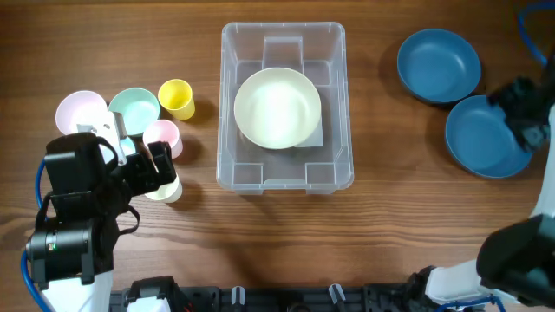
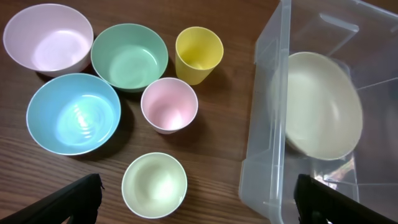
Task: Pack container
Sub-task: 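Carry the cream plate into the container and release it, then grasp the rim of the lower teal bowl with the right gripper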
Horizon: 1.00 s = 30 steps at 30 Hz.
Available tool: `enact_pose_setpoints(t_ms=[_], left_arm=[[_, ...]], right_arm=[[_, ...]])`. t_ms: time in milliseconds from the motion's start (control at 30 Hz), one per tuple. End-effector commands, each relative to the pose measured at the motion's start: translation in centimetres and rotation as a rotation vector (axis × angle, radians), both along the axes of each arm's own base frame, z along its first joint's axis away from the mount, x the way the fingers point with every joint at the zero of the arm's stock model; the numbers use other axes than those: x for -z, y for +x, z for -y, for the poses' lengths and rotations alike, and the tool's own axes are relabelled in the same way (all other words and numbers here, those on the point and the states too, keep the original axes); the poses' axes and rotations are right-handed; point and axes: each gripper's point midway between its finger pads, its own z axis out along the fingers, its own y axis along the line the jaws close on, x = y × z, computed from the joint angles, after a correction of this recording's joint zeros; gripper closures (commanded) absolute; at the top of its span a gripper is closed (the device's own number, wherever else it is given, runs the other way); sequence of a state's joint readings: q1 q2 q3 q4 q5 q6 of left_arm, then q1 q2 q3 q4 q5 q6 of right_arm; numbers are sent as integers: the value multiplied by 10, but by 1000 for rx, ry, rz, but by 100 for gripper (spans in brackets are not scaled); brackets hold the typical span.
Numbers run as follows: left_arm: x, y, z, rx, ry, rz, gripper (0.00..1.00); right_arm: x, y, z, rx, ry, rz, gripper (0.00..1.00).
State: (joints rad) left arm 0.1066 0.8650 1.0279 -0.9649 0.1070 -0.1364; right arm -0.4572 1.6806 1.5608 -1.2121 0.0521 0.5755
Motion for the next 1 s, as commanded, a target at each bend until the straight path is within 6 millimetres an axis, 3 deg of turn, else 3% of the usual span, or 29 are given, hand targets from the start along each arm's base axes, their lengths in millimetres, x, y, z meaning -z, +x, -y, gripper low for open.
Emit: enact_pose_setpoints(t_ms=[0, 133, 233, 433, 567, 767, 967], left_arm=[[-8, 2, 1, 4, -11, 21, 0], [-8, 2, 1, 4, -11, 21, 0], [-5, -1, 2, 4, -13, 4, 0], [-3, -3, 2, 4, -14, -4, 0], [-3, -3, 2, 4, -14, -4, 0], [-3, -3, 2, 4, -14, -4, 0], [-3, -3, 2, 4, -14, -4, 0]], right_arm=[[43, -25, -2, 70, 140, -47, 22], [95, -48, 8, 140, 176, -61, 21], [123, -47, 11, 142, 144, -27, 20], [150, -51, 8, 162, 134, -3, 22], [154, -53, 6, 162, 135, -5, 55], [154, -53, 6, 158, 135, -6, 83], [154, -54, 6, 156, 136, -10, 94]])
